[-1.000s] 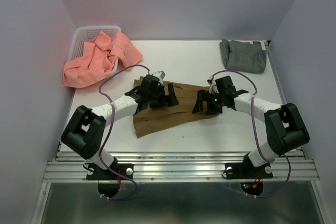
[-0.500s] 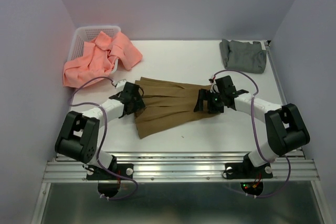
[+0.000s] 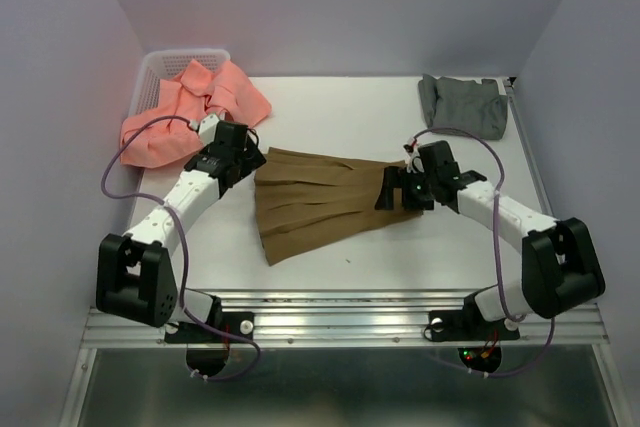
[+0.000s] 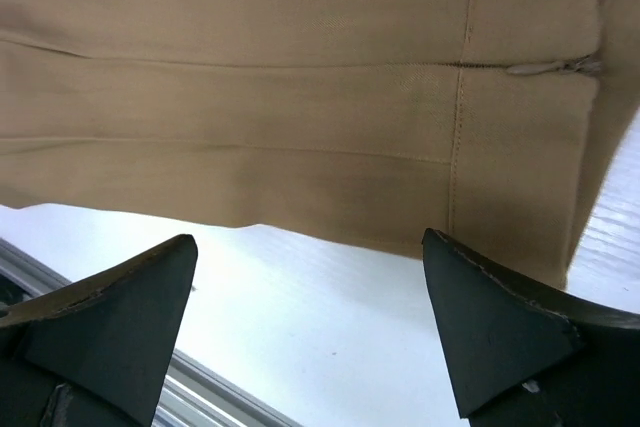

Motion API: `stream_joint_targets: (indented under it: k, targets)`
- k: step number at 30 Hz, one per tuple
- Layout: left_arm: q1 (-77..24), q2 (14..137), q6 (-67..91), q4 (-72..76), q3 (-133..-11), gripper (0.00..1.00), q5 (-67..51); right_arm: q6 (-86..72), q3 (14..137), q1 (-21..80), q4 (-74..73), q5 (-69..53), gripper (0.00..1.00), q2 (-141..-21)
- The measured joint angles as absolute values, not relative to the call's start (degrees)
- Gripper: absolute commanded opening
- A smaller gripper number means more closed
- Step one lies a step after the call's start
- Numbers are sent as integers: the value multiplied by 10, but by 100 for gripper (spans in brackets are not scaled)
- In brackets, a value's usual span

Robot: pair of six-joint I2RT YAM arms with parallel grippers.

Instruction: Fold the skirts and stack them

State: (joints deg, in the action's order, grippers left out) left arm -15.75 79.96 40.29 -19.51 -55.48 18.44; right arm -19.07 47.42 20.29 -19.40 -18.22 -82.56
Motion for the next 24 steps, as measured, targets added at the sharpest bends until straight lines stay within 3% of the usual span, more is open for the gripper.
stream_joint_targets:
  k: [5, 10, 24]
  targets:
    - [-220, 752, 403, -182, -589, 99, 159, -190, 500, 202, -215, -149, 100, -741]
    - [-287, 780, 396, -147, -602, 99, 115, -213, 531, 201, -224, -39, 100, -698]
    - [-340, 949, 349, -92, -612, 99, 63, -239, 540, 165, -251, 50, 100, -884]
